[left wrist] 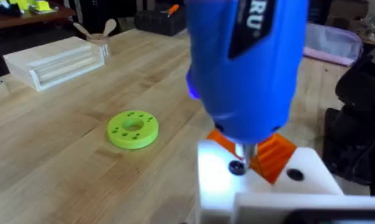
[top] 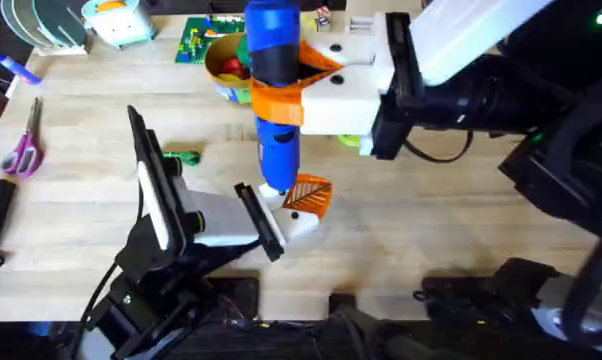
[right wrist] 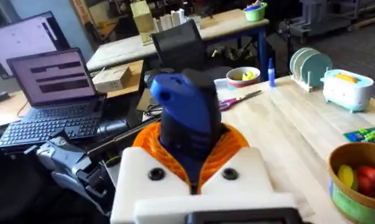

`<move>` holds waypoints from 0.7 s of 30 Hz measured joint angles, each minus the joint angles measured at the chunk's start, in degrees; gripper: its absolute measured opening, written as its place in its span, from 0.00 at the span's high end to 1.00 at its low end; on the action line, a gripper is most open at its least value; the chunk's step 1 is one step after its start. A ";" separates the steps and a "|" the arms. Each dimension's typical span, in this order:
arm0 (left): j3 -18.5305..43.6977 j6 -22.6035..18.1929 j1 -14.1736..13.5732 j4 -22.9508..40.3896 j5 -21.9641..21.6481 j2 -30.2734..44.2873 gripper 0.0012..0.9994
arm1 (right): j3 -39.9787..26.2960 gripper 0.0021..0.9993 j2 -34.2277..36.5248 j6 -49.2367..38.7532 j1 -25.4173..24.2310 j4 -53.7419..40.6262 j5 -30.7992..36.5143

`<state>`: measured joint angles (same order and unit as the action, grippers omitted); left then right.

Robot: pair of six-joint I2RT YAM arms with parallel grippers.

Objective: Pick up the gripper from the table and insert it into the empty holder that is missing its gripper. Then pick up a screw, insert it into the mounting hole, and use the screwdriver to tighten it. Finally, clean up the table by picking up the vegetable and placing it into the bucket.

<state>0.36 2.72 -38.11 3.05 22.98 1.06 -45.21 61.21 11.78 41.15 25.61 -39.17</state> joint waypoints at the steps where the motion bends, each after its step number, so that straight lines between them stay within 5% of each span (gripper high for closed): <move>1: 0.00 0.00 0.00 0.00 0.00 0.00 0.98 | 0.00 0.98 0.04 -0.01 0.00 1.09 -0.18; 21: 0.00 -0.01 0.00 0.00 -0.04 0.00 0.98 | 0.00 0.98 0.02 -1.61 0.00 0.91 -1.62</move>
<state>0.36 2.71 -38.11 3.05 22.94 1.06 -45.21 61.23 10.17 41.15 26.52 -40.80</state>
